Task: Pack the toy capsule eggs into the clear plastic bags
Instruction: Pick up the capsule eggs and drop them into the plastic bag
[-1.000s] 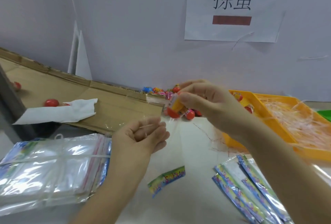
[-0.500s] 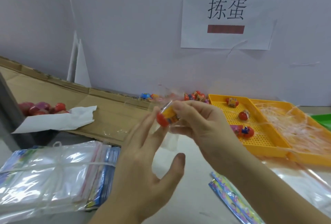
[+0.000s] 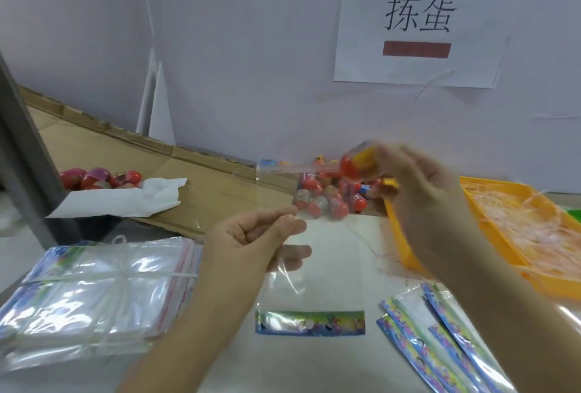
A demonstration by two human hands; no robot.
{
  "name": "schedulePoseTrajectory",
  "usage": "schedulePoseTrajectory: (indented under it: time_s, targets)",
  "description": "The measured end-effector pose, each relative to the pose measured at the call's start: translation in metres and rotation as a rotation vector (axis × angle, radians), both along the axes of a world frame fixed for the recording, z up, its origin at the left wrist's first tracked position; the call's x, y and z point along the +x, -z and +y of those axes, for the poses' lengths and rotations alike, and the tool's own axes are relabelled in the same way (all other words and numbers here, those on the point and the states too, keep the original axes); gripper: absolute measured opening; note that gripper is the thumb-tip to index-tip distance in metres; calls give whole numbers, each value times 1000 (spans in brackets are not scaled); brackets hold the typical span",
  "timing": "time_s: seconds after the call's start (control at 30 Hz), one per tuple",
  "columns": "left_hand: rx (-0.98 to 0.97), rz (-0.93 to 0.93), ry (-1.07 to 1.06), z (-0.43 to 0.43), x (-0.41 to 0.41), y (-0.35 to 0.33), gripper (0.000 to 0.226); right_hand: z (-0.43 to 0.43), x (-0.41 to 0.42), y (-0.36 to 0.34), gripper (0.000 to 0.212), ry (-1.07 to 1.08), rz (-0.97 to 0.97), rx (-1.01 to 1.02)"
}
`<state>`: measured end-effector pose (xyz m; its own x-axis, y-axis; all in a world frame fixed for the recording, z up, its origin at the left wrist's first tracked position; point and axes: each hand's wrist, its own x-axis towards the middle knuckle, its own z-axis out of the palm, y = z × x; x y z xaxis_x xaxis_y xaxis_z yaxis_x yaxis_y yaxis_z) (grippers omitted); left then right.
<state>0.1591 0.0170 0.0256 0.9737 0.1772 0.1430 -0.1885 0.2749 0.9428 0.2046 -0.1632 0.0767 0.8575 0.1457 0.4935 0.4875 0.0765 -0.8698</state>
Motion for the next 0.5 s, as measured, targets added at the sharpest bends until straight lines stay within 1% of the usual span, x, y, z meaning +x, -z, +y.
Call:
schedulePoseTrajectory:
  time_s: [0.03,0.07,0.13,0.2,0.27,0.33,0.4,0.5]
  targets:
    - [13,-3,-17,0,0,-1,15,-3,-2,-5,20,21,-94,49]
    - [23,-2,-29,0,0,-1,17,-5,-5,-9,23,-2,-175,81]
    - [38,-7,-31,-3,-3,-2,23,-5,-12,-16,26,-89,-285,45]
    - [53,-23,-28,-7,-5,-3,25,0,-19,-18,22,-90,-336,-121]
    - [50,-44,-24,-8,-6,-4,25,5,-22,-14,16,28,-310,-308]
    - [49,-68,-18,-6,-7,-5,23,6,-23,-9,14,190,-327,-516]
    - [52,-88,-13,-5,-7,-5,24,7,-22,-8,17,311,-355,-684]
    - [72,-108,14,-6,-7,-4,28,6,-21,-6,29,381,-411,-785]
